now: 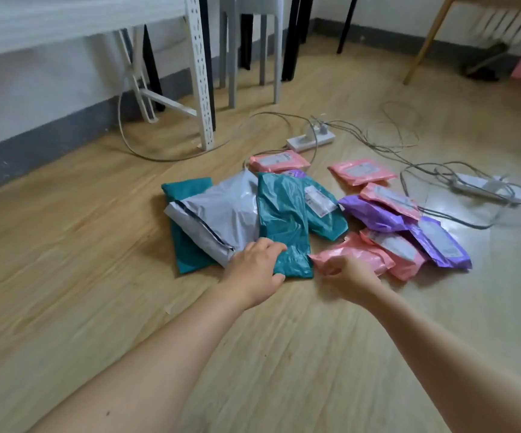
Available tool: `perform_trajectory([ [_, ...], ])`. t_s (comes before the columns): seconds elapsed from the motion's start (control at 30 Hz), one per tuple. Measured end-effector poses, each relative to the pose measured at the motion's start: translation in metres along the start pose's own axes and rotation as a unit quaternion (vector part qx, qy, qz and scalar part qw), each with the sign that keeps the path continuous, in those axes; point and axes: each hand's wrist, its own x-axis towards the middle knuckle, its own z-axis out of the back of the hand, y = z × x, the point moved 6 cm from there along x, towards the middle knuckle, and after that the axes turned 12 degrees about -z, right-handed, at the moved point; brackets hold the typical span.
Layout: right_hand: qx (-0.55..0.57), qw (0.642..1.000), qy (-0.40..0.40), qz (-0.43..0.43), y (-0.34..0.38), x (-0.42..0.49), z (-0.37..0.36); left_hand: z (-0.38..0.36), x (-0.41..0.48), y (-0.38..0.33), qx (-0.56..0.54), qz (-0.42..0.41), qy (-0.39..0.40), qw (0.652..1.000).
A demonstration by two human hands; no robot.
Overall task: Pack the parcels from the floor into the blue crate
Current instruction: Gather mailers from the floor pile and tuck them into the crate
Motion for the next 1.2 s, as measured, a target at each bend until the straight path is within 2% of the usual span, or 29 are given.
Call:
perform_trajectory([
  [0.17,0.028,0.996,-0.019,-0.085,-0.063,0.059,0.015,-0.057,0.068,-0.018,-0.011,-0.014,0.056,0.998],
  [0.23,0.087,0.987,-0.027,-0.135,-0.089,0.084,0.019,-0.076,0.093,-0.023,-0.014,-0.017,0.075,0.997],
  [0.3,0.189,0.963,-0.031,-0.190,-0.113,0.106,0.020,-0.093,0.117,-0.027,-0.020,-0.017,0.088,0.996],
  [0.37,0.311,0.919,-0.024,-0.241,-0.133,0.123,0.015,-0.107,0.136,-0.029,-0.028,-0.016,0.096,0.995],
  [0.47,0.466,0.829,0.021,-0.310,-0.153,0.138,-0.003,-0.128,0.156,-0.029,-0.037,-0.014,0.106,0.994],
  [0.6,0.590,0.719,0.084,-0.359,-0.160,0.156,-0.032,-0.152,0.172,-0.025,-0.044,-0.009,0.129,0.991],
  [0.63,0.603,0.703,0.094,-0.364,-0.159,0.159,-0.038,-0.157,0.176,-0.023,-0.048,-0.007,0.135,0.990],
  [0.67,0.607,0.698,0.101,-0.366,-0.157,0.163,-0.042,-0.162,0.179,-0.022,-0.052,-0.005,0.141,0.989],
  [0.77,0.585,0.716,0.123,-0.360,-0.151,0.173,-0.052,-0.174,0.187,-0.021,-0.055,0.003,0.152,0.987],
  [0.9,0.592,0.719,0.138,-0.339,-0.143,0.184,-0.052,-0.182,0.195,-0.019,-0.013,0.013,0.153,0.988],
  [1.07,0.578,0.742,0.163,-0.299,-0.131,0.187,-0.043,-0.178,0.203,-0.017,0.083,0.003,0.107,0.991],
  [1.2,0.568,0.758,0.200,-0.252,-0.122,0.188,-0.038,-0.164,0.206,-0.013,0.113,0.016,0.051,0.992],
])
